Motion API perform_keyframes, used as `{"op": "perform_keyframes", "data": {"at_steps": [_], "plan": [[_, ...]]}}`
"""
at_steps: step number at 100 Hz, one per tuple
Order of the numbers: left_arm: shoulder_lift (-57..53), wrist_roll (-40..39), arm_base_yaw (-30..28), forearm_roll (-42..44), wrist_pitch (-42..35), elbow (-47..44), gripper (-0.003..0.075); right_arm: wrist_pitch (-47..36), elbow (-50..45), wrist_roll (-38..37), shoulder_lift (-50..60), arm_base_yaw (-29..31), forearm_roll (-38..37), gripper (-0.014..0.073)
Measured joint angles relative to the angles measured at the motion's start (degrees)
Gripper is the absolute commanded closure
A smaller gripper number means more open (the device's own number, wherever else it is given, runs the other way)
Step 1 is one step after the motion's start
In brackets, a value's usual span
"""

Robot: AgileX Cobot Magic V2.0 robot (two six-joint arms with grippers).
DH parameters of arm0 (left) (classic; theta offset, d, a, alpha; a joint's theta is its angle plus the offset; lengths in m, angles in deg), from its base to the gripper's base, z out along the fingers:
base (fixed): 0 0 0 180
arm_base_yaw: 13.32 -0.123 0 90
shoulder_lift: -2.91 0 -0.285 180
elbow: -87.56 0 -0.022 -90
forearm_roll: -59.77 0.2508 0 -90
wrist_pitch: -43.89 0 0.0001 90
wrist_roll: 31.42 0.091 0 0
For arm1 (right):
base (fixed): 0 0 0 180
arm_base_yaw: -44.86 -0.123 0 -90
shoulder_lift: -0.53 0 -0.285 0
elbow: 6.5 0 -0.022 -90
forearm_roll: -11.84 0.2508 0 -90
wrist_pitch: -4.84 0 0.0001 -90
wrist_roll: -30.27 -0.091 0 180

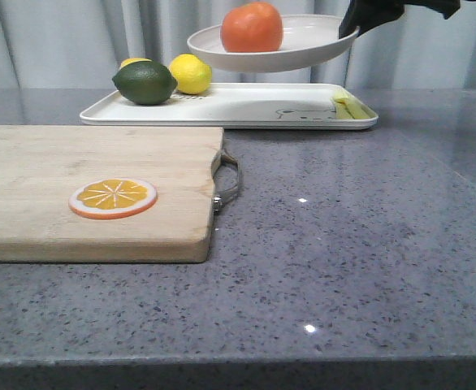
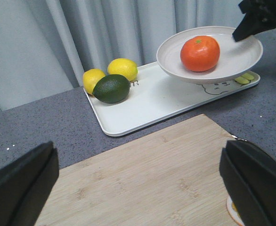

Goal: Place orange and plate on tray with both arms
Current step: 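Lift the plate with the orange and carry it over the tray, then lower the plate onto the tray beside the lime, then open the right gripper and lift it off the plate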

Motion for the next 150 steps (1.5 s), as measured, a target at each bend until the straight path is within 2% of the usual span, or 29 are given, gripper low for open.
{"op": "perform_keyframes", "data": {"at_steps": [24,45,126,138,150], "plan": [[0.0,0.0,0.0,0.0,0.0,0.0,0.006,5.8,15.3,0.0,-12.3,-0.1,-0.1,0.0693],[0.0,0.0,0.0,0.0,0.0,0.0,0.006,9.1,22.7,0.4,-18.6,-0.1,-0.3,0.0694],[0.0,0.0,0.0,0.0,0.0,0.0,0.006,8.8,24.0,0.9,-22.0,-0.1,1.8,0.0688],[0.0,0.0,0.0,0.0,0.0,0.0,0.006,8.8,24.0,0.9,-22.0,-0.1,1.8,0.062],[0.0,0.0,0.0,0.0,0.0,0.0,0.006,8.8,24.0,0.9,-22.0,-0.1,1.8,0.047]]}}
